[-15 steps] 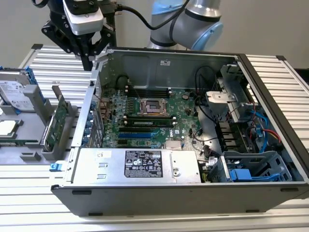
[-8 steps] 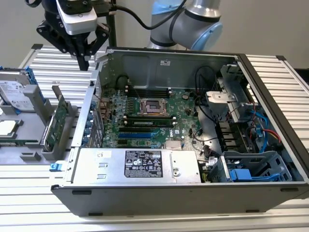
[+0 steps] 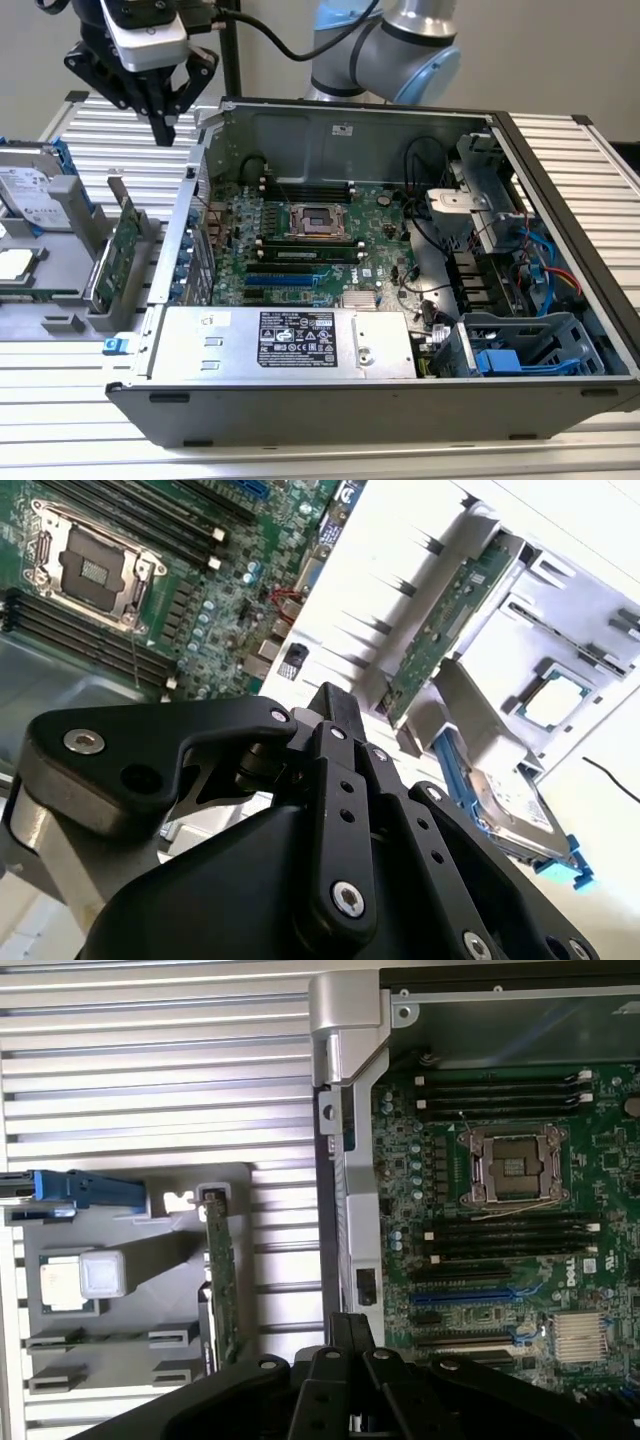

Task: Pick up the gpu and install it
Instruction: 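Reach for the gpu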

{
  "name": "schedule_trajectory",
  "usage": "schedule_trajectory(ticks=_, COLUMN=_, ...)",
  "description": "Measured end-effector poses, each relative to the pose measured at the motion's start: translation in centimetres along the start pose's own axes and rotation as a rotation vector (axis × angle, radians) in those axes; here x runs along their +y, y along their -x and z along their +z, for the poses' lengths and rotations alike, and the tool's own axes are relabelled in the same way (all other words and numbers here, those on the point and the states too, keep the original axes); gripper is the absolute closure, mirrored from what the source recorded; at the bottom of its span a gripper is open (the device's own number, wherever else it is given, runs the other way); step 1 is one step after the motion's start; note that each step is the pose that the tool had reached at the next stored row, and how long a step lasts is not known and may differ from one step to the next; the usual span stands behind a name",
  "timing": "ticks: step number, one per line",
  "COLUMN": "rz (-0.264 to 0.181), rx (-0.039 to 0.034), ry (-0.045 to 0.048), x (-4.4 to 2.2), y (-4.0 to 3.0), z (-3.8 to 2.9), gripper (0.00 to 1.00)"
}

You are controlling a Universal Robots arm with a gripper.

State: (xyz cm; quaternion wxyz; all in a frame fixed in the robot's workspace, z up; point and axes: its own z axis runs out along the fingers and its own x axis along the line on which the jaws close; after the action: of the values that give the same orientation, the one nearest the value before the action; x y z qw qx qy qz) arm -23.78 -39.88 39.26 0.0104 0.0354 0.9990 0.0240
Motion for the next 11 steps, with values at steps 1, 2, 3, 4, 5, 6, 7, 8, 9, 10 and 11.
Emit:
schedule_trajectory(ticks=1, rz=0.000, rx=0.0000, ry=0.0000, x=-0.01, y=-0.12, z=0.00, gripper=1.00)
schedule_trajectory(ticks=2, rz=0.000, rx=0.0000, ry=0.0000, x=-0.01, y=-0.24, z=0.00, gripper=1.00)
schedule_trajectory(ticks=3, rz=0.000, rx=0.0000, ry=0.0000, x=-0.02, y=-0.34, z=-0.01, gripper=1.00)
schedule_trajectory(ticks=4, rz=0.000, rx=0.0000, ry=0.0000, x=-0.03, y=-0.45, z=-0.01, gripper=1.00)
schedule_trajectory(ticks=5, rz=0.000, rx=0.0000, ry=0.0000, x=-0.04, y=-0.58, z=-0.01, gripper=1.00)
schedule_trajectory(ticks=6, rz=0.000, rx=0.0000, ry=0.0000, x=-0.05, y=-0.69, z=-0.02, gripper=1.00)
schedule_trajectory(ticks=7, rz=0.000, rx=0.0000, ry=0.0000, x=-0.06, y=-0.80, z=-0.02, gripper=1.00)
schedule_trajectory(ticks=8, rz=0.000, rx=0.0000, ry=0.0001, x=-0.06, y=-0.92, z=-0.02, gripper=1.00)
schedule_trajectory(ticks=9, rz=0.000, rx=0.0000, ry=0.0000, x=-0.07, y=-1.02, z=-0.02, gripper=1.00)
schedule_trajectory(ticks=10, rz=0.000, rx=0.0000, ry=0.0000, x=-0.08, y=-1.14, z=-0.03, gripper=1.00)
schedule_trajectory(ticks=11, rz=0.000, rx=0.0000, ry=0.0000, x=-0.09, y=-1.26, z=-0.03, gripper=1.00)
